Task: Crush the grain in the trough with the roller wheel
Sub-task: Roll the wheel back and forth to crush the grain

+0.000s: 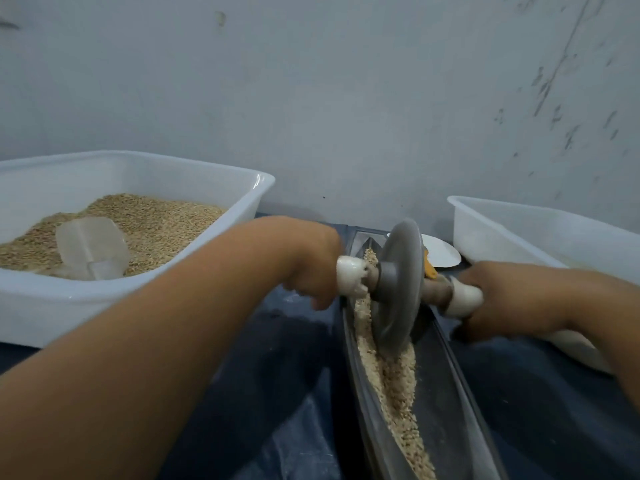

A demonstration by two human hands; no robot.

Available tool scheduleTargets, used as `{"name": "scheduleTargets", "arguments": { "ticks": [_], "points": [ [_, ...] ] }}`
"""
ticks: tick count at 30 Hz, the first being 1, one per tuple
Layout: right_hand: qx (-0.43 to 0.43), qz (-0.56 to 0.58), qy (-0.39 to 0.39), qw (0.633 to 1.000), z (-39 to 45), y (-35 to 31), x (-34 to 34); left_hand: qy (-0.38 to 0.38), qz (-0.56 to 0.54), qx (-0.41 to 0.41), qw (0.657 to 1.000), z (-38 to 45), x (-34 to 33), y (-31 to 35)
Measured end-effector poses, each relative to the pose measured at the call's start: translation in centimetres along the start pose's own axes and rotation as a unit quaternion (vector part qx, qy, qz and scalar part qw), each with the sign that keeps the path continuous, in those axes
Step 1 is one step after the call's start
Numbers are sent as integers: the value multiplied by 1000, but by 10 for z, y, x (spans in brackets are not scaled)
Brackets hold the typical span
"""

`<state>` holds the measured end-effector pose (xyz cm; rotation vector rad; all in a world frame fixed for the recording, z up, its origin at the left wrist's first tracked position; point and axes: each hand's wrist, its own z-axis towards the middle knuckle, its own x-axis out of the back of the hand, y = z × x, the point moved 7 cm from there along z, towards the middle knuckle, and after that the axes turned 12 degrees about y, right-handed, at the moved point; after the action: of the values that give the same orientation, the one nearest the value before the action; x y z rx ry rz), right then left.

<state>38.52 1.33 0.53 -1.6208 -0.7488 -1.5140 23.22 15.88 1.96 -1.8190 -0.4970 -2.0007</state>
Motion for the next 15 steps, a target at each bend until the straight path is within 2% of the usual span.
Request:
{"name": "scheduleTargets", "arguments": {
  "ticks": [1, 2, 3, 5, 7, 9, 10, 11, 12, 13, 15],
  "points": [
    [-13, 8, -41, 999, -7, 0, -3, -25, 2, -6, 1000, -1, -2, 1],
    [-18, 1, -52, 998, -10, 0, -4, -26, 3, -8, 1000, -1, -2, 3],
    [-21, -17, -28, 999, -6, 1, -3, -9, 1, -4, 1000, 0, 0, 4],
    [-25, -62, 107, 992, 9, 3, 6, 71, 3, 18, 997, 4, 6, 3],
    [-36, -98, 250, 963, 17, -2, 14, 189, 30, 42, 981, 5, 15, 0],
    [-25, -145, 332, 932, 16, -9, 18, 269, 49, 53, 960, 4, 18, -2],
    [-11, -159, 333, 929, 16, -9, 19, 269, 49, 53, 960, 3, 18, -3],
    [2, -159, 297, 942, 18, -8, 19, 237, 41, 46, 970, 5, 16, -4],
    [15, -138, 230, 963, 19, -5, 17, 181, 25, 35, 983, 6, 12, -4],
    [19, -101, 143, 984, 18, -3, 13, 116, 10, 20, 993, 6, 6, -3],
    [0, -38, -13, 999, 6, -3, 3, 13, 0, 0, 1000, 4, 0, 1]
  ]
}}
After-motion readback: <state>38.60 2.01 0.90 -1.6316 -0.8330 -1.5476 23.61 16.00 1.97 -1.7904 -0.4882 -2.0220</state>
